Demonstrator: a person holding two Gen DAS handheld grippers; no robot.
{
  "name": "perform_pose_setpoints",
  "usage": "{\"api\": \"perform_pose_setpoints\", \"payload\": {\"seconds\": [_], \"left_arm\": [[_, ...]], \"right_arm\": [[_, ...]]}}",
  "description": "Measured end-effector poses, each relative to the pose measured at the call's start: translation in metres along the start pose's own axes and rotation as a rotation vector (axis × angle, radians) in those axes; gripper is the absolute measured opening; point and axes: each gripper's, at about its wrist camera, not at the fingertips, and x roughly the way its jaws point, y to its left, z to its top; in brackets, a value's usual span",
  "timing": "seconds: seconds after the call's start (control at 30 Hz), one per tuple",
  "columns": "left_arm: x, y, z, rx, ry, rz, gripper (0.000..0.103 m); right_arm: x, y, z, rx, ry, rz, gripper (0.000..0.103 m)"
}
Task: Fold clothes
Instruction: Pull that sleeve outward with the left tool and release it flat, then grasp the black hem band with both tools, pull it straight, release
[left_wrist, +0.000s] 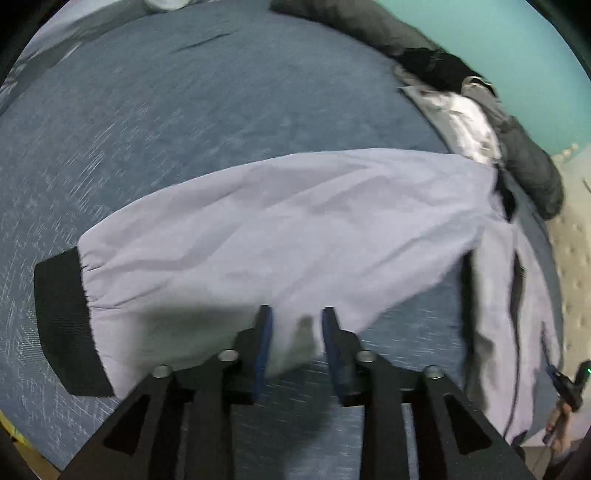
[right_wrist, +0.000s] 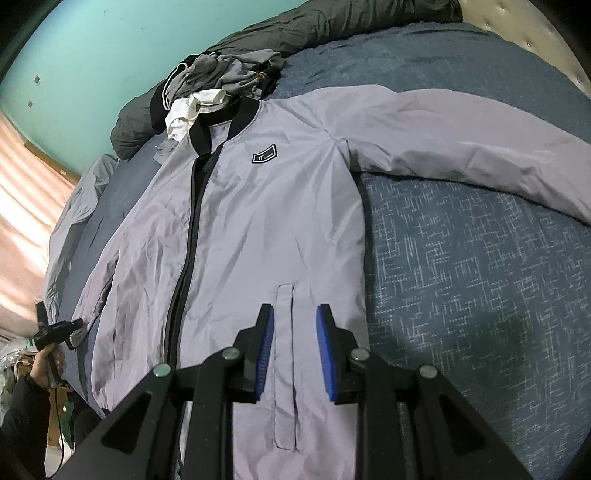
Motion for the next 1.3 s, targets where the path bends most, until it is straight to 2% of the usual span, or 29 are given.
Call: {"api": "perform_pose_setpoints", "payload": {"seconds": [0.03,0.13,0.17,0.2,0.27,0.33,0.5,0.67,0.8,0.97,1.13,1.17,1.2,1.27,1.3], "left_arm": [[0.000,-0.008,-0.001,0.008,0.013,-0.019,0.035],[-0.002,-0.041,-0.009,0.042,0.048,-0.090,0.036],[-0.003,-0.052,-0.012,0.061,0.060,-0.114,0.042],[-0.004,-0.065,-0.017,0.085,0.079,-0.136,0.053],[0.000,-0.096,-0.034,0.138,0.132,-0.183,0.059],[0.004,-0.118,-0.052,0.183,0.184,-0.237,0.059],[0.016,-0.154,-0.091,0.245,0.287,-0.295,0.059],[0.023,-0.182,-0.119,0.300,0.355,-0.322,0.059],[0.025,-0.194,-0.135,0.327,0.388,-0.330,0.060],[0.023,-0.189,-0.163,0.369,0.426,-0.276,0.060],[0.031,-0.186,-0.172,0.386,0.426,-0.238,0.059],[0.032,-0.186,-0.173,0.392,0.429,-0.235,0.050],[0.032,-0.187,-0.175,0.398,0.431,-0.234,0.030],[0.029,-0.189,-0.176,0.412,0.423,-0.237,0.024],[0.026,-0.191,-0.176,0.419,0.418,-0.243,0.016]], "right_arm": [[0.001,-0.001,-0.002,0.004,0.009,-0.002,0.037],[0.006,-0.004,-0.009,0.016,0.036,-0.008,0.040],[0.007,-0.005,-0.011,0.020,0.045,-0.011,0.040],[0.008,-0.006,-0.014,0.023,0.055,-0.013,0.040],[0.008,-0.008,-0.019,0.025,0.066,-0.016,0.040],[0.001,-0.008,-0.025,0.016,0.061,-0.028,0.042],[-0.016,-0.017,-0.051,0.042,0.087,-0.021,0.054],[-0.020,-0.014,-0.084,-0.016,0.182,-0.007,0.054],[-0.026,-0.012,-0.102,-0.041,0.218,0.012,0.054],[-0.028,-0.009,-0.116,-0.052,0.254,0.037,0.054],[-0.024,-0.011,-0.130,-0.019,0.291,0.061,0.053],[-0.024,-0.012,-0.132,-0.010,0.281,0.068,0.049],[-0.025,-0.013,-0.133,0.000,0.269,0.070,0.038],[-0.028,-0.014,-0.134,0.010,0.254,0.065,0.023],[-0.030,-0.014,-0.133,0.015,0.247,0.063,0.013]]}}
